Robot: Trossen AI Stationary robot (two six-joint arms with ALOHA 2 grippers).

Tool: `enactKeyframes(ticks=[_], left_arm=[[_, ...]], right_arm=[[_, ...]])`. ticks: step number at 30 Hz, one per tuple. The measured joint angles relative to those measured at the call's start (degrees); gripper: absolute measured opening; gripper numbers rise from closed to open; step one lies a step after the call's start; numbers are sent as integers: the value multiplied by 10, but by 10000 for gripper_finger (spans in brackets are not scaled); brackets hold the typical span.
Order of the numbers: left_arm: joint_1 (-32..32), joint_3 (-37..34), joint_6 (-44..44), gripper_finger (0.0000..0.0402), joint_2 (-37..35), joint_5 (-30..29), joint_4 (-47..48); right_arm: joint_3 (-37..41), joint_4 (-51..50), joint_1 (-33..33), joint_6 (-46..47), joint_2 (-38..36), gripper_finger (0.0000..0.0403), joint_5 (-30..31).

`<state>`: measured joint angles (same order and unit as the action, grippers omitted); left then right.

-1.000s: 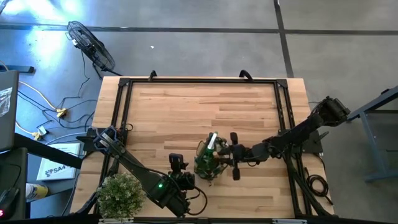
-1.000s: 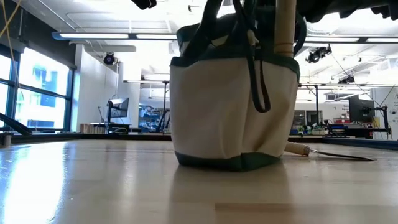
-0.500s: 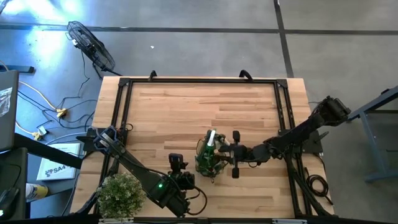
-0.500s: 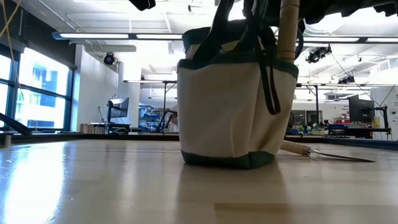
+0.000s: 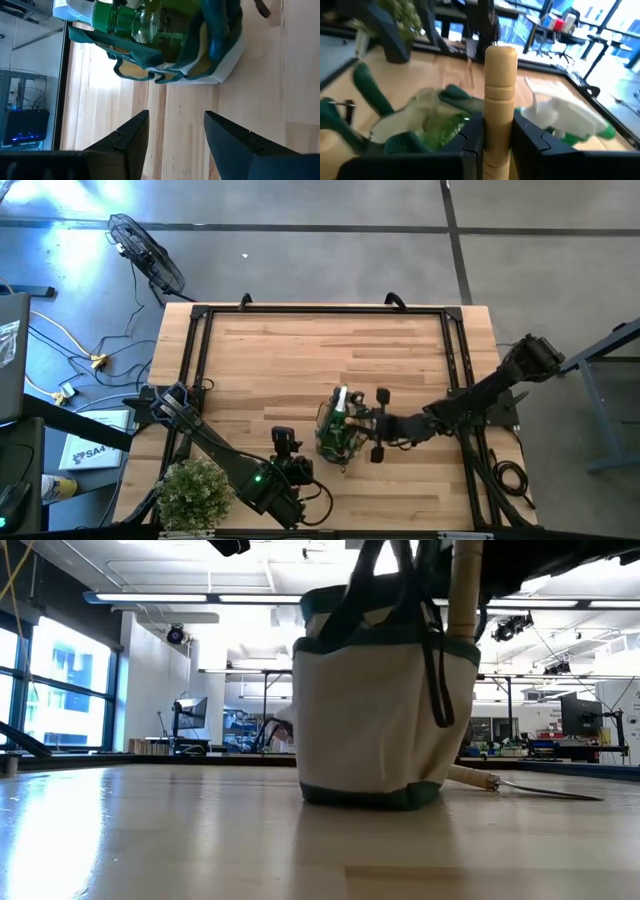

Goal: Pick & Place Garden tools in Gardening bag
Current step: Put the top trowel into the gardening bag

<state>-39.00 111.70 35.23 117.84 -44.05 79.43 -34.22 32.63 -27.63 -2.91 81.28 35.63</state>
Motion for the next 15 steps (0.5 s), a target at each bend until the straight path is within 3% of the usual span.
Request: enactKeyframes(ticks=[8,15], left_arm=[[0,0,0,182,0,0,-1],[0,0,0,182,0,-1,-1]], right_arm=[[0,-34,12,51,0,55,-42],[0,-34,11,127,0,55,-137]])
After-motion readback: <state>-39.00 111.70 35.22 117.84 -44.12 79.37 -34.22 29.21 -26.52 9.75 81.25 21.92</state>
